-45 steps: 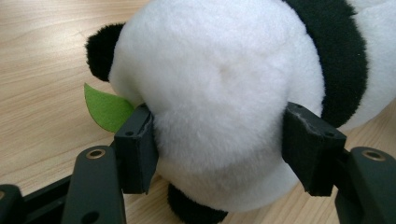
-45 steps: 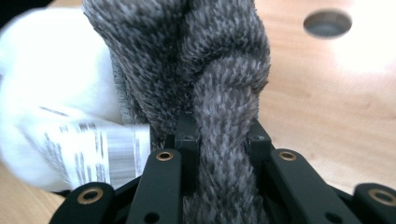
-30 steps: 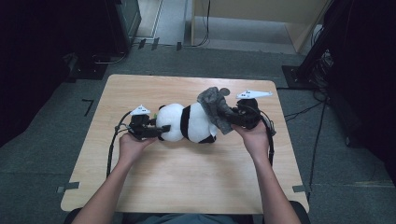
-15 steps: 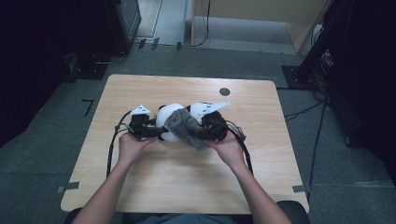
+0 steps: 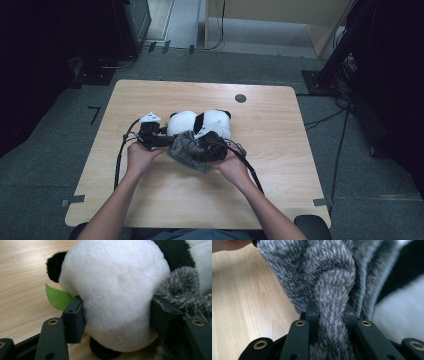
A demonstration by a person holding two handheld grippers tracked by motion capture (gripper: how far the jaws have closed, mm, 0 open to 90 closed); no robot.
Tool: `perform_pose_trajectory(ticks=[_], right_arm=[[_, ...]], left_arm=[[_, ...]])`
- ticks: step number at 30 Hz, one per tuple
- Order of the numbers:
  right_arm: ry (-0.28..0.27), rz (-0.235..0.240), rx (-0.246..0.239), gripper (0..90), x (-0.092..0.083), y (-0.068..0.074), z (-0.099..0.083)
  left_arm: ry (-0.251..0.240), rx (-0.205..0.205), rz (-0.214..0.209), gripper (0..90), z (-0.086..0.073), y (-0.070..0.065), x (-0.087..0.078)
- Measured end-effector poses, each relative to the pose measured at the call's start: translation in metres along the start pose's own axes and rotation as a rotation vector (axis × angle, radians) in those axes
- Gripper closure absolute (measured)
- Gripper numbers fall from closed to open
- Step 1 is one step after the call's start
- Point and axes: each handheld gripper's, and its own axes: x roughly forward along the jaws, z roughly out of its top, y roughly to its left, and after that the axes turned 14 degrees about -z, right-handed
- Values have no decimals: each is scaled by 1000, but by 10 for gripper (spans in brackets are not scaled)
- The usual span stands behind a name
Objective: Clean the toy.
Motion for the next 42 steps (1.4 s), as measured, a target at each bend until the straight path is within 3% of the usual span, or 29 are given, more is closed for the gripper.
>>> perform_pose_trajectory(ticks=[6,9,14,21,34,42], right_arm=[[1,1,0,743,19,7,13],[16,-25,-28,745,27,12,18],[16,-26,-22,747,29,7,16],[11,-63,6,744,8,-7,8],[-34,-67,69,742,-33,-33,-16],[-71,-87,126,734,-60,-59,-39]], left_arm=[[-4,-11,1,357,0,0,0],[3,-5,5,359,0,0,0],[3,-1,8,358,0,1,-1],[5,6,9,358,-1,1,0],[5,3,3,359,0,1,0],[7,4,5,361,0,1,0]])
